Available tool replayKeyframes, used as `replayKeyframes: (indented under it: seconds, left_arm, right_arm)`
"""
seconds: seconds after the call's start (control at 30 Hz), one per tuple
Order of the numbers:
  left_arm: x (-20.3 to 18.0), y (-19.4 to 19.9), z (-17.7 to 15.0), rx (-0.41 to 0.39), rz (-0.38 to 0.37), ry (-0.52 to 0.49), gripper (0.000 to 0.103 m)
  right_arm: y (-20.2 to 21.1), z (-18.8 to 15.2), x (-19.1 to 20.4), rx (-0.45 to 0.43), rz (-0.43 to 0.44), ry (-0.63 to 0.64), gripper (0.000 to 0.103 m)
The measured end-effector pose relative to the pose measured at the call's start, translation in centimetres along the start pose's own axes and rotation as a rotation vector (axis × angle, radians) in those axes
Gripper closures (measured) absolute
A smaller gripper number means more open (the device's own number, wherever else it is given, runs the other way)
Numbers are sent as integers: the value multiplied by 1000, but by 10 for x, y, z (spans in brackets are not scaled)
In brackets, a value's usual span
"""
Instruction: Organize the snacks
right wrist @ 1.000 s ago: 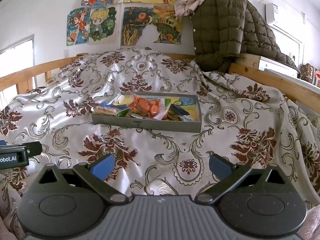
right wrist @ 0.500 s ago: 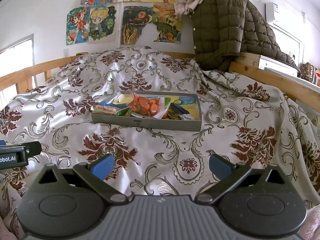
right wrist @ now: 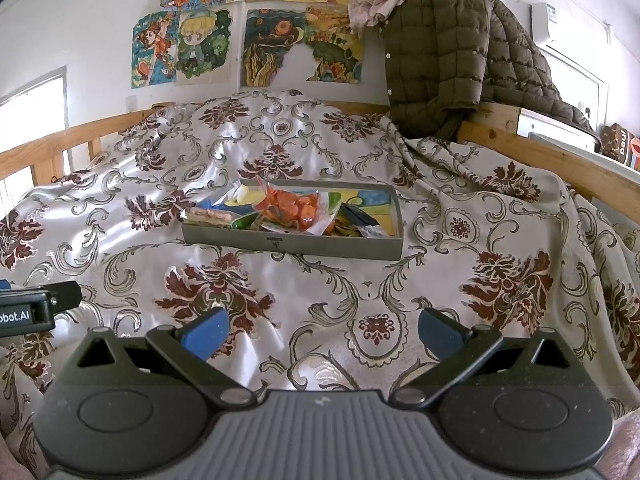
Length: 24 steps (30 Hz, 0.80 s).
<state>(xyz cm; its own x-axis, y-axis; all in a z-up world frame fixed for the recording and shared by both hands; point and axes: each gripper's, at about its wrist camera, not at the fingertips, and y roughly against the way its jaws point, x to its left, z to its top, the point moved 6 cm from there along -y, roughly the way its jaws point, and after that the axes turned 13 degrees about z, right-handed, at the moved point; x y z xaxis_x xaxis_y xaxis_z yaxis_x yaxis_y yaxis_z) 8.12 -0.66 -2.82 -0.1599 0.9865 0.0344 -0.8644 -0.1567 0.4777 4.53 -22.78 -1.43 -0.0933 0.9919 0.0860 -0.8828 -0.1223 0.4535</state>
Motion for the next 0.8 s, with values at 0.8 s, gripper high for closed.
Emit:
replayKeyframes:
  seconds: [0.8]
  left_arm:
    - [1,0,0,1,0,0,1]
  right_arm:
    - [0,-6,-3,7,-2,-2,0]
